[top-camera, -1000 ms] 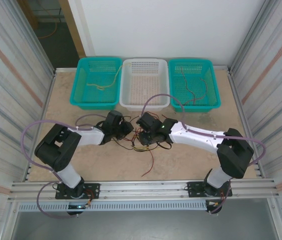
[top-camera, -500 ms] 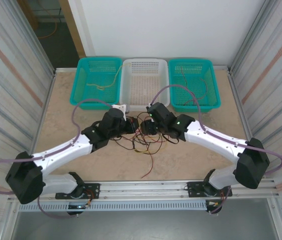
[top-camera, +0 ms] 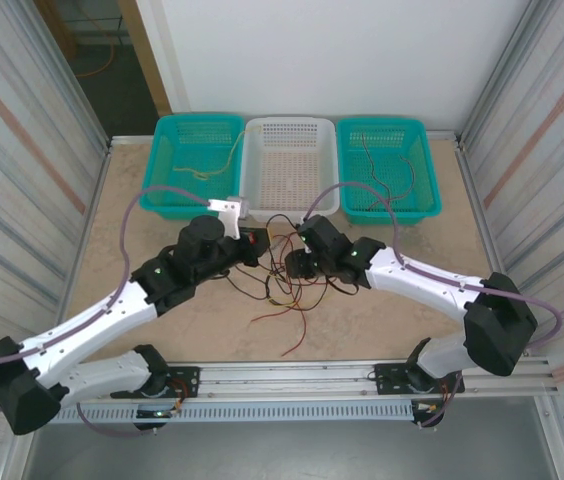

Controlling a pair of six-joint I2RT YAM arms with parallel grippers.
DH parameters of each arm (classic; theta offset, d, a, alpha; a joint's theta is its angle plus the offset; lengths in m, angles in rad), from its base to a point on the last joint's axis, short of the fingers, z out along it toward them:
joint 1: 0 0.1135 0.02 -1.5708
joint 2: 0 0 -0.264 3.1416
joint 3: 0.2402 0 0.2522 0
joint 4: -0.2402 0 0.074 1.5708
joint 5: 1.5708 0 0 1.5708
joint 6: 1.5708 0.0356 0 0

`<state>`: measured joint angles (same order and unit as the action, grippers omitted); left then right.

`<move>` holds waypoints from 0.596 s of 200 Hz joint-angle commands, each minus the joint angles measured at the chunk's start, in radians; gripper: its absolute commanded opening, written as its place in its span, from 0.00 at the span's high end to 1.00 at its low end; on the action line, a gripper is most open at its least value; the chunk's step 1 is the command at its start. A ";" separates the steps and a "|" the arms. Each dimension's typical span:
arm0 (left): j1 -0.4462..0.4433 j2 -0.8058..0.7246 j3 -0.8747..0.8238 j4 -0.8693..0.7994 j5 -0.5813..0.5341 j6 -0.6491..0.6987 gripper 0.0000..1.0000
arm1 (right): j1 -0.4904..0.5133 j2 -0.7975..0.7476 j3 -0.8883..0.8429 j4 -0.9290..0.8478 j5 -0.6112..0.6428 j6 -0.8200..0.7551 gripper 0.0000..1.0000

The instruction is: Untangle the cables

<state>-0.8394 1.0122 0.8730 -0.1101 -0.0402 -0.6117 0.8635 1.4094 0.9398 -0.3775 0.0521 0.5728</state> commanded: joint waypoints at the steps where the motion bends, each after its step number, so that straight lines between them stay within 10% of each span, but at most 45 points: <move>1: -0.005 -0.056 0.073 -0.028 -0.057 0.076 1.00 | -0.012 -0.038 -0.039 -0.009 0.023 0.033 0.54; 119: 0.141 -0.116 0.118 -0.013 0.047 0.042 1.00 | -0.154 -0.225 -0.078 -0.080 0.029 0.012 0.49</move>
<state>-0.7219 0.8890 0.9649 -0.1604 -0.0303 -0.5522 0.7235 1.2221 0.8715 -0.4187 0.0631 0.5766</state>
